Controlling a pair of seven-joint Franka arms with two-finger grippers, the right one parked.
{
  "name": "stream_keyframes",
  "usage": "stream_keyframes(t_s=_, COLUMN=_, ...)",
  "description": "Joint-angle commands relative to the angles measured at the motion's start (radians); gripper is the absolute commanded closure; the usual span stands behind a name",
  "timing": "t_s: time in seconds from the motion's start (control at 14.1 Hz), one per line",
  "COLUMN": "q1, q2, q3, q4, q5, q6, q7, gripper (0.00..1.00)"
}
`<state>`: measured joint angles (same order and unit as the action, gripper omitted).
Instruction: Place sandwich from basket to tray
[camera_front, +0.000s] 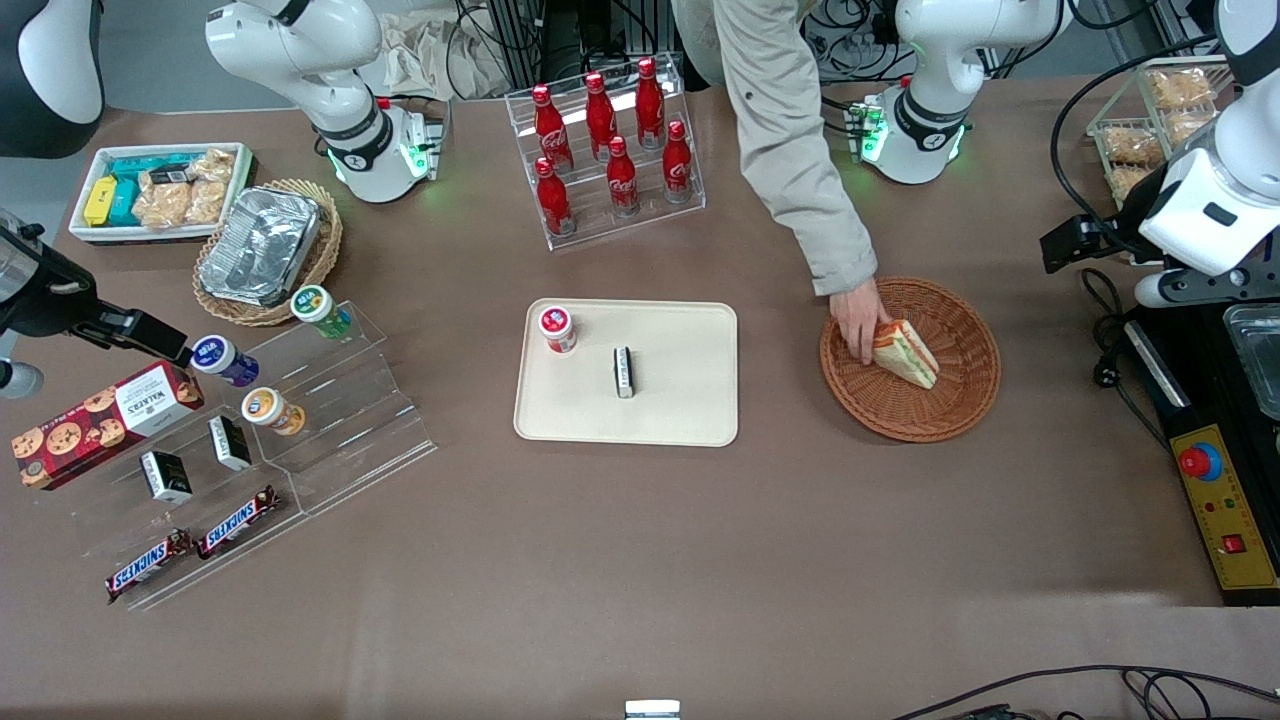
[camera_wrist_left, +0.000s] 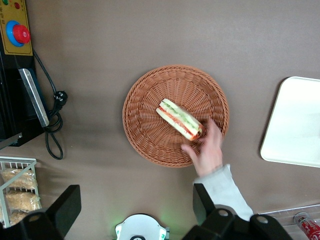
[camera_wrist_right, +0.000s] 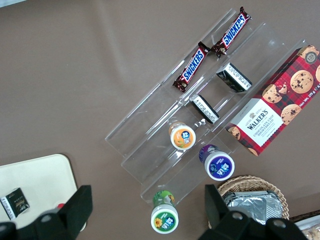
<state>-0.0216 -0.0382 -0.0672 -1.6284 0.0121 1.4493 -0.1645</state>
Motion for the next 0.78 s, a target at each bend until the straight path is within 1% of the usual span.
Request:
stream_keyframes(t_s=0.0, q1=0.009, q2=-0.005, q3=-0.008, q4=0.012, q5=-0.007, q6=-0.021, q7=0.007, gripper=0.01)
stream_keyframes(t_s=0.28, q1=0.005, q2=-0.002, q3=-0.008, q4=0.012, q5=-0.004, q6=-0.026, q7=0.002, gripper=0.00)
stream_keyframes(t_s=0.5, q1=0.002, q2=-0.008, q3=-0.011, q4=-0.007, q5=-0.001, q6=-0.026, q7=-0.065, gripper=0.00)
stream_keyframes(t_s=0.71, q1=0.002, q2=-0.083, q3=-0.014, q4=-0.161, q5=-0.017, q6=0.029, q7=-0.073, gripper=0.00)
